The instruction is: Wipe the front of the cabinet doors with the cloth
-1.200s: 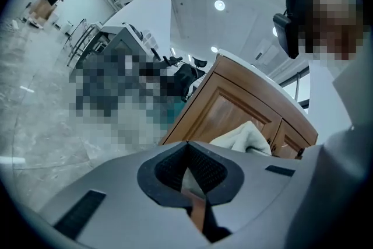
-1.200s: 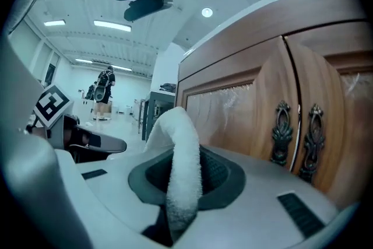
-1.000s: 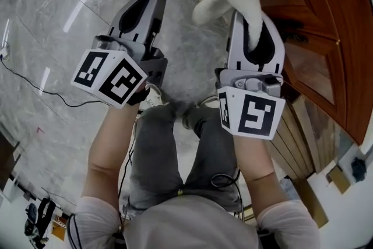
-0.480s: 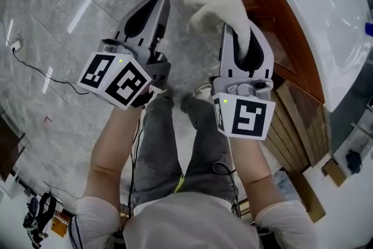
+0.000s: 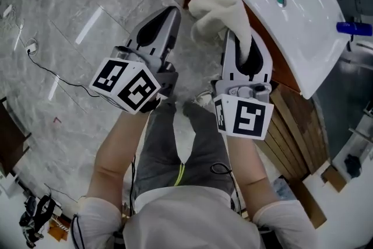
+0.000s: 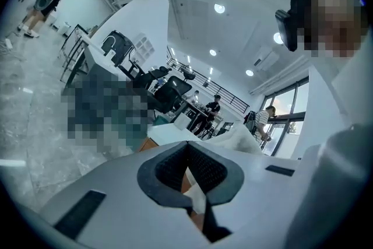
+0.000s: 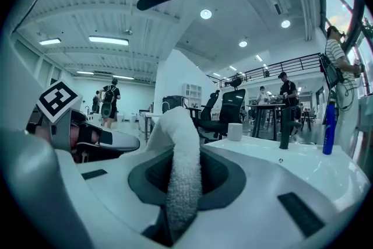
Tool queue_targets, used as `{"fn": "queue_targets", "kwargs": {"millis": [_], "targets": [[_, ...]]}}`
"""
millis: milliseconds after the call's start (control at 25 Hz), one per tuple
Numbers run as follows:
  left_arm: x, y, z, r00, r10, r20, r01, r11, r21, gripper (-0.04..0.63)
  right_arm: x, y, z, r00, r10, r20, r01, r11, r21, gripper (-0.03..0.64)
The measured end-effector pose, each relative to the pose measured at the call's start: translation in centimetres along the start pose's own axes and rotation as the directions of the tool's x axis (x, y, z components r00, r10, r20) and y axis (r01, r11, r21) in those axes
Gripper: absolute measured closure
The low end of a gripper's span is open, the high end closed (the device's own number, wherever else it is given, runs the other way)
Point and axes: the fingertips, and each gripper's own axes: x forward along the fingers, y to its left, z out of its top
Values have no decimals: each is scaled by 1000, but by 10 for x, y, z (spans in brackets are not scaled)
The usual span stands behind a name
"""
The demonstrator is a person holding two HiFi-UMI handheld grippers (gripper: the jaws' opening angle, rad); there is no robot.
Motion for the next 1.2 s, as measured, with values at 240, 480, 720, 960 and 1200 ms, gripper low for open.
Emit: {"fn": "queue_targets", "kwargs": {"millis": [240, 480, 720, 960, 1200], "targets": [[-27, -30, 60, 999, 22, 45, -22, 1000, 4, 578, -19, 12, 54, 1000, 27, -4, -27, 1000, -13, 535], [-51, -68, 100, 998, 4, 70, -5, 1000, 18, 578, -46, 17, 96, 999, 40, -16, -41, 997, -61, 535], [-76, -93, 127, 995, 5, 98, -4, 1000, -15, 578, -82, 10, 131, 999, 23, -32, -25, 997, -76, 535], [-97, -123, 147, 995, 8, 104, -4, 999, -41, 578, -118, -5, 170, 999, -33, -23, 31, 996, -86, 535], [-103, -155, 181, 990, -57, 128, 58, 998, 3, 578, -137, -4, 211, 998, -66, 25, 68, 995, -74, 535]]}}
